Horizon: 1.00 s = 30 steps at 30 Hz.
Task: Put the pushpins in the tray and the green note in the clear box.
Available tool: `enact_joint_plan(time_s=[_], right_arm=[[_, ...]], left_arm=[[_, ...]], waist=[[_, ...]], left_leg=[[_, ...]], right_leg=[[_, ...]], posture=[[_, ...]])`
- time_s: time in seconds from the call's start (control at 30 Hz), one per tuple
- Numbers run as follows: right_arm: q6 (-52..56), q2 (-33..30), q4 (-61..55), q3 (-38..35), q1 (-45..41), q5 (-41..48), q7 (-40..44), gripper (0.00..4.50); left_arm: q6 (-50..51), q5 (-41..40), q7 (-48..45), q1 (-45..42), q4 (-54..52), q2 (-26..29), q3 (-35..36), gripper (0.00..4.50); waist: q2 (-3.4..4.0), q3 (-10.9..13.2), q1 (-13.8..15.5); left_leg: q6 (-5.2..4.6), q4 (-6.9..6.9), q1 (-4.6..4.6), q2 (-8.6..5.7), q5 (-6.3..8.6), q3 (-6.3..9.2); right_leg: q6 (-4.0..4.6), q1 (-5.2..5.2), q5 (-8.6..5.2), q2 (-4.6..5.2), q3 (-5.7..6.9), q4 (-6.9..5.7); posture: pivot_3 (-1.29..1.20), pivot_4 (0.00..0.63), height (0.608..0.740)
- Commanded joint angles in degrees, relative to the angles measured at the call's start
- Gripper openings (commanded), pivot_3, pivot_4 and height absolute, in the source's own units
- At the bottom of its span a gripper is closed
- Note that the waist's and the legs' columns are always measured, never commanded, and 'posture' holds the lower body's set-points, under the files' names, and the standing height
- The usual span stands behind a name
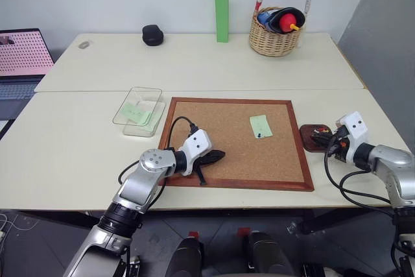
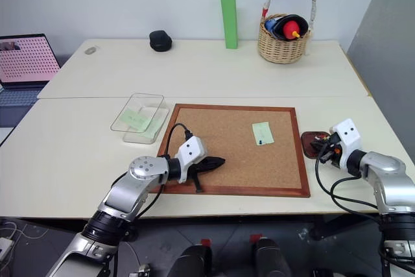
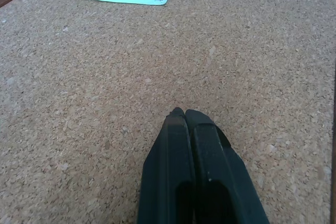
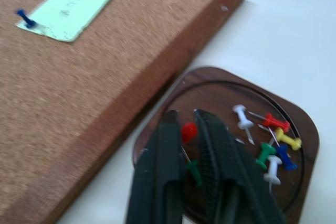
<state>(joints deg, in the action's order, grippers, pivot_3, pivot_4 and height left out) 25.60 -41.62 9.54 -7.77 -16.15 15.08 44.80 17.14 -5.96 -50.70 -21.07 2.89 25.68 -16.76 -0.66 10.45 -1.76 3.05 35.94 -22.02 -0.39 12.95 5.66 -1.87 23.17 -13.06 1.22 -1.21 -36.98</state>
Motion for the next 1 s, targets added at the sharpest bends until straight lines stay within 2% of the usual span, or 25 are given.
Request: enact_joint_plan(time_s=[0.03,0.23,0.37,0.53,0.67,0.8,1.0], right_arm=[[-0.4,-0.5,-1.2,-0.7,-1.4,-0.4,-0.6,1.54],[-0.6,0.4,-1.7,-2.6,-2.8,1.3,-1.1,2.89],[-0.1,1.6,-3.2,-3.7,-3.9,4.1,-0.3,3.57],[0.6,4.1,-6.5,-1.3,-5.2,5.9,0.6,3.57],[-0.7,7.5,-8.6,3.9,-6.1,3.8,1.0,3.57],[-3.8,10.4,-6.2,9.4,-7.3,-0.3,0.1,3.57],[-6.5,14.5,-1.6,11.9,-8.8,-2.7,-1.9,3.57]], left_arm=[[1.8,2.7,-1.1,2.3,3.4,0.8,-3.5,0.00],[1.8,2.7,-1.1,2.4,3.3,0.8,-3.5,0.00],[1.8,2.8,-1.1,2.3,3.4,0.8,-3.6,0.00],[1.6,2.7,-1.2,2.1,3.6,0.8,-3.6,0.00],[1.4,2.7,-1.1,1.9,3.8,0.8,-3.5,0.00],[1.3,2.7,-1.1,1.7,4.0,0.7,-3.6,0.00],[1.4,2.6,-0.7,1.8,3.7,0.8,-3.6,0.00]], waist=[[0.01,0.0,0.0],[0.01,0.0,0.0],[0.01,0.0,0.0],[0.01,0.0,0.0],[0.03,0.0,-0.1],[-0.01,0.0,-0.1],[-0.01,-0.1,0.0]], left_leg=[[0.00,0.00,0.00,0.00,0.00,0.00],[0.00,0.00,0.00,0.00,0.00,0.01],[0.00,0.00,0.01,0.00,0.00,0.00],[0.00,-0.01,0.00,0.01,0.00,0.02],[0.00,-0.01,0.01,0.02,0.00,0.02],[0.00,-0.01,0.01,0.01,0.00,0.04],[0.00,-0.02,0.02,0.01,0.00,0.04]], right_leg=[[0.00,0.00,0.00,0.00,0.00,0.00],[-0.01,0.00,0.00,0.00,0.01,0.00],[-0.03,0.00,0.02,0.00,0.00,-0.01],[-0.05,0.00,0.03,0.00,0.02,0.00],[-0.04,0.00,0.02,-0.01,0.01,-0.01],[-0.05,0.00,0.03,-0.01,0.04,0.00],[-0.19,0.00,0.11,-0.01,0.04,-0.01]], posture=[[0.00,0.150,0.740],[0.00,0.150,0.740],[0.00,0.150,0.740],[0.00,0.150,0.740],[0.00,0.150,0.740],[0.00,0.150,0.740],[0.00,0.150,0.740]])
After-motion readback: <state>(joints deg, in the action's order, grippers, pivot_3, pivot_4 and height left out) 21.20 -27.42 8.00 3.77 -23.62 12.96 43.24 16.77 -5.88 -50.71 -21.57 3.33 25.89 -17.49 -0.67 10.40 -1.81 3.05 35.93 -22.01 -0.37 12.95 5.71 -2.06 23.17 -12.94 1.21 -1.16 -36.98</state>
